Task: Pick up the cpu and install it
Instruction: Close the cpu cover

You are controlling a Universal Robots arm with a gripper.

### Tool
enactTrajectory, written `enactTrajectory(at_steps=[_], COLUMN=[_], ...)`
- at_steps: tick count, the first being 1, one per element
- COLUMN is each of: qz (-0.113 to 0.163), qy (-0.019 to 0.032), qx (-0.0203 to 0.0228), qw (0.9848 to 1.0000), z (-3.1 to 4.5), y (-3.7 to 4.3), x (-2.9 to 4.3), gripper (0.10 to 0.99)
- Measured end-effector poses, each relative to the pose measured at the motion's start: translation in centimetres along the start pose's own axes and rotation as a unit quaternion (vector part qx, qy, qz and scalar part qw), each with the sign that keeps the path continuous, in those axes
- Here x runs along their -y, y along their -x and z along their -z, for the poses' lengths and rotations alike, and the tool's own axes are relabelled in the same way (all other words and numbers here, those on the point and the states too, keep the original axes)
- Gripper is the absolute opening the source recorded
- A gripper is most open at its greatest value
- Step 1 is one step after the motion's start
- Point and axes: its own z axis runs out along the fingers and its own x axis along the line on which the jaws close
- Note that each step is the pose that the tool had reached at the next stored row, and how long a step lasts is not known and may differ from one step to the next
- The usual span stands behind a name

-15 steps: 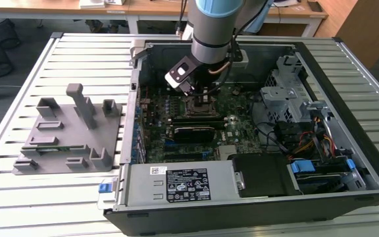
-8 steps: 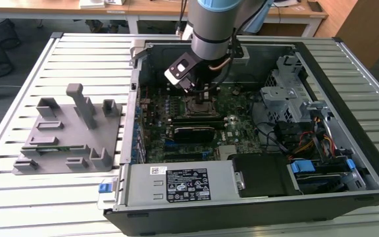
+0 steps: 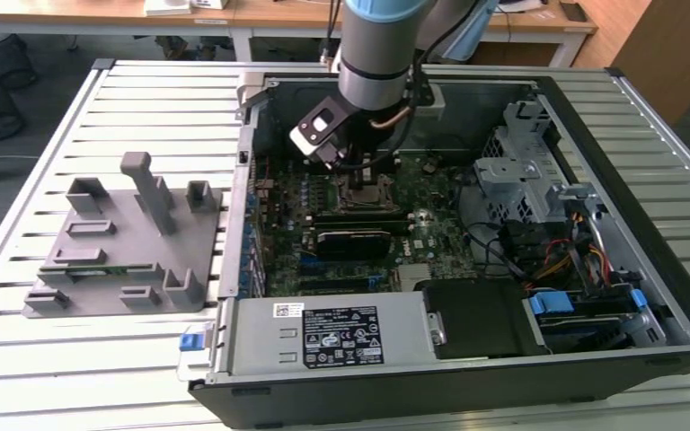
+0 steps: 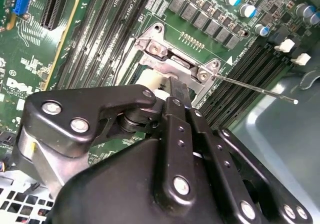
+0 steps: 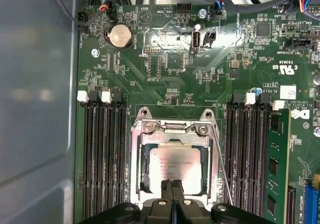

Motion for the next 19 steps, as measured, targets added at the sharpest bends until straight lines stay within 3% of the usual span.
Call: enactTrajectory(at_steps=[9, 19], qz=[0.0, 0.0], qy=[0.0, -0.0001], qx=[0.0001, 0.0002], qw=[1.0, 1.0], z=[-0.69, -0.85], y=[0.06, 0.1], x=[-0.02, -1.05], gripper=[0.11, 0.11])
